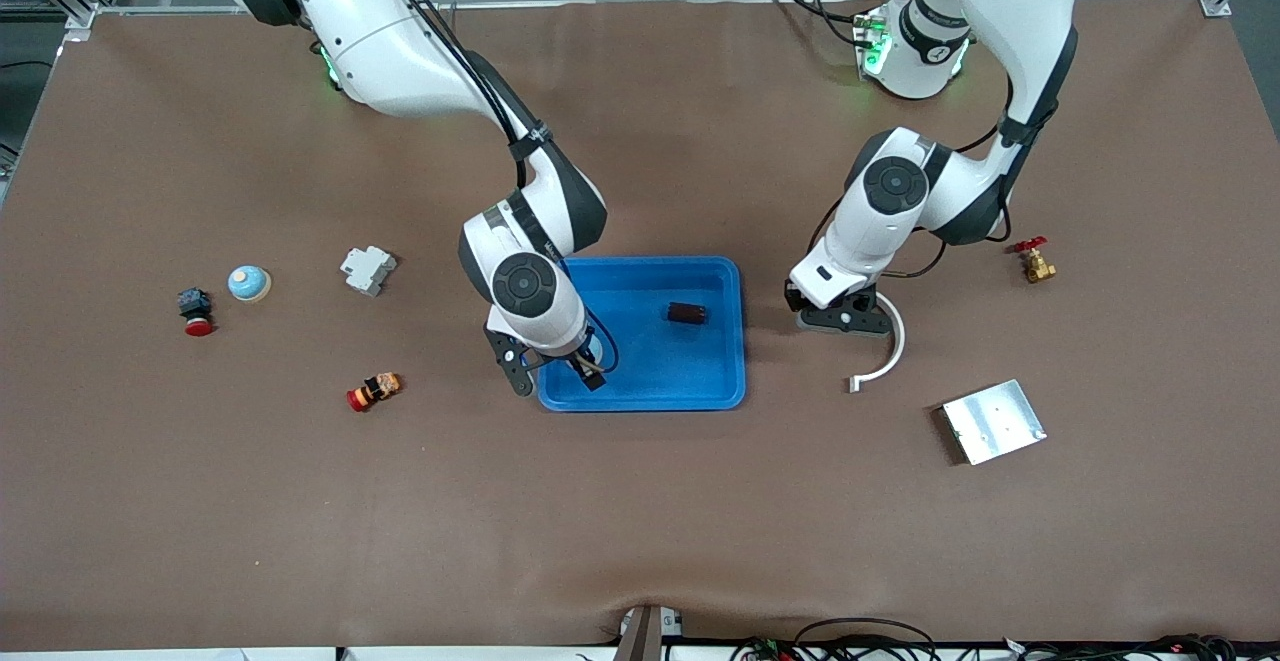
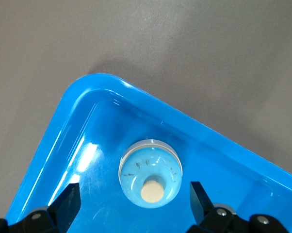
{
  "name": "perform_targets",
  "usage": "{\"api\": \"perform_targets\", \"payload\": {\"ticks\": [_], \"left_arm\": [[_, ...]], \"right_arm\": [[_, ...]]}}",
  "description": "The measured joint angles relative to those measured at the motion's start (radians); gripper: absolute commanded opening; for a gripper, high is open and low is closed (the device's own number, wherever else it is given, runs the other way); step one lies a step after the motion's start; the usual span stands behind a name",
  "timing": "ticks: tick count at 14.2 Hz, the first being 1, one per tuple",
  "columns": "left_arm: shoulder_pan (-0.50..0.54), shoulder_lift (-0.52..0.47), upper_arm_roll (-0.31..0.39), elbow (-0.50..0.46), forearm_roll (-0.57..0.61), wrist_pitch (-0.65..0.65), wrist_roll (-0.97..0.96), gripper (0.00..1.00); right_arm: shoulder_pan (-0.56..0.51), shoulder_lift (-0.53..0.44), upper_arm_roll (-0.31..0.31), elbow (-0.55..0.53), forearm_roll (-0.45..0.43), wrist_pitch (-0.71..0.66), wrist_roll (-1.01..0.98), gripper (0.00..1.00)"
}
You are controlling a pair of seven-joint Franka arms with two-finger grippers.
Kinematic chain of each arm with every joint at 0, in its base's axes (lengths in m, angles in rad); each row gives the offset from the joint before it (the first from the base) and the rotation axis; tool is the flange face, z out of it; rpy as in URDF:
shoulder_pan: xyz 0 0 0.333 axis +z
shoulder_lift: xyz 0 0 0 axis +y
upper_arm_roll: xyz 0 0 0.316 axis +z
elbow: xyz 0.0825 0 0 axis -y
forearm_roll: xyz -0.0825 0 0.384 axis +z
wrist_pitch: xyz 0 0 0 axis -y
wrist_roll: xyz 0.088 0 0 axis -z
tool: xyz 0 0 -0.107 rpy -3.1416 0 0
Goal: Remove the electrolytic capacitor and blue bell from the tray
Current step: 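Grasp the second bell with the right gripper while the left gripper lowers the capacitor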
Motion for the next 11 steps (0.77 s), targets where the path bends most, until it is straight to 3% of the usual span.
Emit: {"api": "perform_targets", "payload": {"ticks": [7,11], "left_arm": [[0.025,0.000,0.000,-0.038,0.008,0.045,0.031,0.00],[0.080,0.010,0.000,-0.042,0.082,0.058,0.031,0.00]], "right_arm": [[-0.001,0.026,-0.007,0.000,-0.003,0.003,0.000,1.00],[0.000,0.031,-0.010,-0.004,-0.003,0.003,-0.009,0.96]]}}
